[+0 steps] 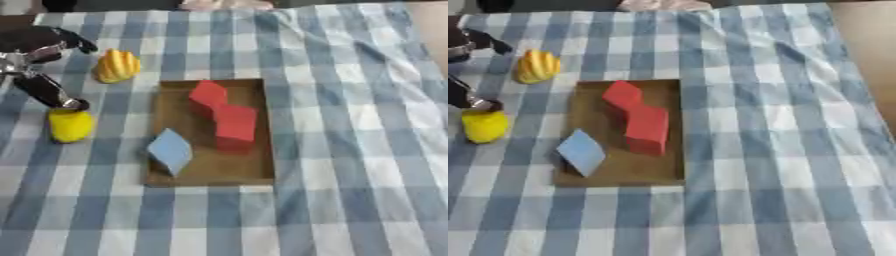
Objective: Pick up objects on the table and place them in the box.
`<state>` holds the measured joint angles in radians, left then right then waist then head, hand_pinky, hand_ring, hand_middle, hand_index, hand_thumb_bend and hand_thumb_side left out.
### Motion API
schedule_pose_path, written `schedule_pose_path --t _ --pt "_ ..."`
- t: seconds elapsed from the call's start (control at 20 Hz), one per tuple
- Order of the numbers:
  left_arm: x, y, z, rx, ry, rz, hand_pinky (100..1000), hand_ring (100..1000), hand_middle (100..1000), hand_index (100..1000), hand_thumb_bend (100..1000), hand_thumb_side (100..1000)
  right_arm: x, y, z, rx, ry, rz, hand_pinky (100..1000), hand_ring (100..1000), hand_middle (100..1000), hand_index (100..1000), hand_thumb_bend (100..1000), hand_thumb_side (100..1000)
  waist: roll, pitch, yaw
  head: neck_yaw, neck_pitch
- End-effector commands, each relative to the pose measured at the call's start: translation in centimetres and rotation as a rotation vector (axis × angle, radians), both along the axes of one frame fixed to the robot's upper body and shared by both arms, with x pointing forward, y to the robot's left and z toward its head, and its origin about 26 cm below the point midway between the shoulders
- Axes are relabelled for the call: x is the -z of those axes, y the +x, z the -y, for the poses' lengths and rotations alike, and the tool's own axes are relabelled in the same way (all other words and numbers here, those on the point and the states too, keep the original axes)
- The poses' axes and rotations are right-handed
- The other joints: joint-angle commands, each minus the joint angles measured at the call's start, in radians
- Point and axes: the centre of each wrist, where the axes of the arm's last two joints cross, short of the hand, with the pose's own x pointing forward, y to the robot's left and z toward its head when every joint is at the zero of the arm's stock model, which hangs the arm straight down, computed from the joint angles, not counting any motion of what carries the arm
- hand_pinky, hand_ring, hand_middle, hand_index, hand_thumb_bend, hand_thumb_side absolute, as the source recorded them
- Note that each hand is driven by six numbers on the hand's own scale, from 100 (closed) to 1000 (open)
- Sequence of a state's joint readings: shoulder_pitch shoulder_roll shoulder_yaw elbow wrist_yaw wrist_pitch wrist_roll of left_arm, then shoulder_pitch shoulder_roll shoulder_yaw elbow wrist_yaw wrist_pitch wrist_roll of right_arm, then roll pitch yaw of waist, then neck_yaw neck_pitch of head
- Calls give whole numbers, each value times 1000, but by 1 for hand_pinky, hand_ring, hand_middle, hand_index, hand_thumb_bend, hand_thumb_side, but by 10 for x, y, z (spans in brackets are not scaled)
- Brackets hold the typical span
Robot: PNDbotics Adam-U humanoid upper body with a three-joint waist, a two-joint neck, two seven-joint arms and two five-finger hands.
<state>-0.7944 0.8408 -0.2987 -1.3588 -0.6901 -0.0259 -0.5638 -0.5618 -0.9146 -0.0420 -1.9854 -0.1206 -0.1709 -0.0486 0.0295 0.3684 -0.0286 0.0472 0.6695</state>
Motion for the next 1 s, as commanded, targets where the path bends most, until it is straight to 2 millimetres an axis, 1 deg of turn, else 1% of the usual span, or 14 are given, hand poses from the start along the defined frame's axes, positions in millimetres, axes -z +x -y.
schedule_pose_path --t 0.05,0.15,0.2,0.3,0.35,0.45,0.5,0.55,0.6,0.75,0.8,0.85,0.9,1.0 --pt "-9 3 -4 -27 20 5 965 924 819 936 584 255 -8 -5 -1 8 -22 25 897 997 702 768 100 518 0 -26 -1 5 3" --pt "-6 6 -3 -40 35 0 963 922 821 935 579 240 -7 -5 -1 9 -21 22 898 997 700 767 100 519 1 -25 -2 8 3" --pt "-4 8 -3 -47 43 0 958 918 818 934 549 229 -7 -5 -1 9 -20 21 898 997 700 766 100 520 1 -24 -3 9 2" --pt "-4 8 -1 -47 29 17 952 915 808 935 428 211 -7 -5 0 10 -18 19 898 998 699 766 100 519 1 -23 -5 13 3" --pt "-7 7 1 -37 2 39 950 915 797 932 345 232 -6 -5 0 12 -18 18 898 998 699 765 100 518 1 -23 -6 13 5" --pt "-18 -1 7 3 -63 90 949 914 788 931 300 266 -5 -5 1 17 -19 16 898 997 698 765 100 518 1 -24 -6 14 8" --pt "-26 -7 10 29 -85 115 949 913 785 930 291 267 -5 -5 1 19 -20 16 898 997 698 764 100 518 2 -25 -4 14 9" --pt "-33 -14 13 53 -100 137 949 913 784 930 281 292 -4 -5 2 22 -20 15 898 997 697 764 100 514 3 -26 -3 14 10" --pt "-39 -21 15 73 -109 154 949 913 784 930 280 265 -4 -5 2 24 -21 13 898 997 697 764 100 518 5 -27 0 13 11" --pt "-46 -41 20 110 -104 158 951 912 788 926 319 281 -2 -5 3 31 -23 6 899 998 696 763 100 519 9 -30 8 10 11" --pt "-45 -46 20 111 -92 143 953 913 792 928 362 296 -2 -5 4 32 -22 5 899 998 696 763 100 519 10 -31 10 10 11" --pt "-43 -50 19 109 -74 122 953 914 797 929 458 265 -2 -5 4 33 -22 3 899 998 696 763 100 518 11 -32 11 11 11" --pt "-41 -53 18 104 -55 103 954 914 800 930 444 310 -1 -5 4 33 -23 2 899 998 696 763 100 519 12 -33 12 12 11" --pt "-36 -58 14 89 -19 69 957 915 807 932 516 321 -1 -5 4 34 -24 0 899 998 696 763 100 520 12 -33 13 14 11"
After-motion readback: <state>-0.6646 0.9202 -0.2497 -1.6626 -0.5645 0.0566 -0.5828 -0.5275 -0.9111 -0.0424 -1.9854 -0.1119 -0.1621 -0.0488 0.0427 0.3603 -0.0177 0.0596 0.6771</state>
